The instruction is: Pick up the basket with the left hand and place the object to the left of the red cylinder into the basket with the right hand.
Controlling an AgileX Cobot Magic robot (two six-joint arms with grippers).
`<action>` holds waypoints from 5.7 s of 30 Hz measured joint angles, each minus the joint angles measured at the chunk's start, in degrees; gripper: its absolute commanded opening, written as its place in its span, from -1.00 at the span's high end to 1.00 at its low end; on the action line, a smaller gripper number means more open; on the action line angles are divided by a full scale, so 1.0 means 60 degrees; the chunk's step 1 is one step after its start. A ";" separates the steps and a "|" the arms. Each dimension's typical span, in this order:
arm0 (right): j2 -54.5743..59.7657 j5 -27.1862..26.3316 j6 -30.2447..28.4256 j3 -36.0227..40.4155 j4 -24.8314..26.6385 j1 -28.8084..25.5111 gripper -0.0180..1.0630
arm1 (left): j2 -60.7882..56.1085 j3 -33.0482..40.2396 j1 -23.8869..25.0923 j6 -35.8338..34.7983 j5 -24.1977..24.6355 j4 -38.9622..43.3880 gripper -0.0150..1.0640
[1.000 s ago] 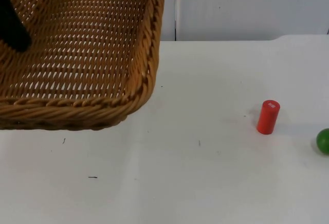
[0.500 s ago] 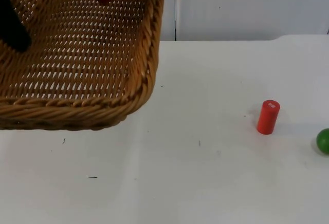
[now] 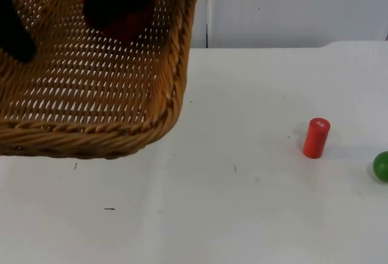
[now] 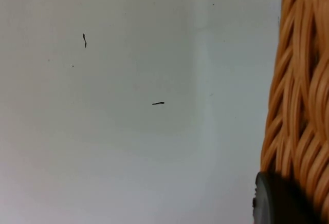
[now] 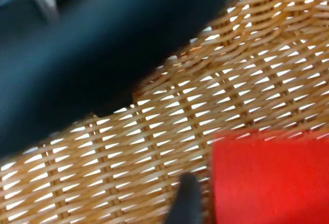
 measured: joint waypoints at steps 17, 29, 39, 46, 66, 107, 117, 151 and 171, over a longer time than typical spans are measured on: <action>-0.1461 0.0556 0.0713 0.0019 -0.0223 0.0000 -0.47 | 0.0000 0.0000 0.0000 0.0110 0.0000 0.0079 0.98; -0.3904 -0.0136 0.0869 0.2524 -0.0666 0.0000 -0.47 | 0.0000 0.0000 0.0000 0.0149 0.0000 0.0079 0.98; -0.6226 -0.0209 0.1121 0.3482 -0.0712 0.0000 -0.47 | 0.0000 0.0000 0.0000 0.0204 0.0000 0.0079 0.98; -0.7459 0.0516 0.1140 0.3497 -0.0712 0.0000 -0.47 | 0.0000 0.0000 0.0000 0.0243 0.0000 0.0079 0.98; -1.0202 0.0124 0.1140 0.5809 -0.0830 0.0000 -0.47 | 0.0000 0.0000 0.0000 0.0282 0.0000 0.0079 0.98; -1.0202 0.1423 0.1536 0.5954 -0.0955 0.0000 -0.47 | 0.3270 0.0000 0.0000 0.2558 -0.1846 -0.1073 0.98; -1.0202 0.1404 0.1259 0.5954 -0.0974 0.0000 -0.47 | 0.4824 -0.0638 0.0000 0.3297 -0.2458 -0.1524 0.98; -1.0069 0.1406 0.1115 0.5954 -0.0956 0.0085 -0.46 | 0.5622 -0.1489 0.0000 0.3853 -0.3371 -0.2080 0.98; -0.9043 0.0348 0.1030 0.5954 -0.0721 0.0085 -0.46 | 0.6866 -0.1805 0.0000 0.4143 -0.3533 -0.2154 0.98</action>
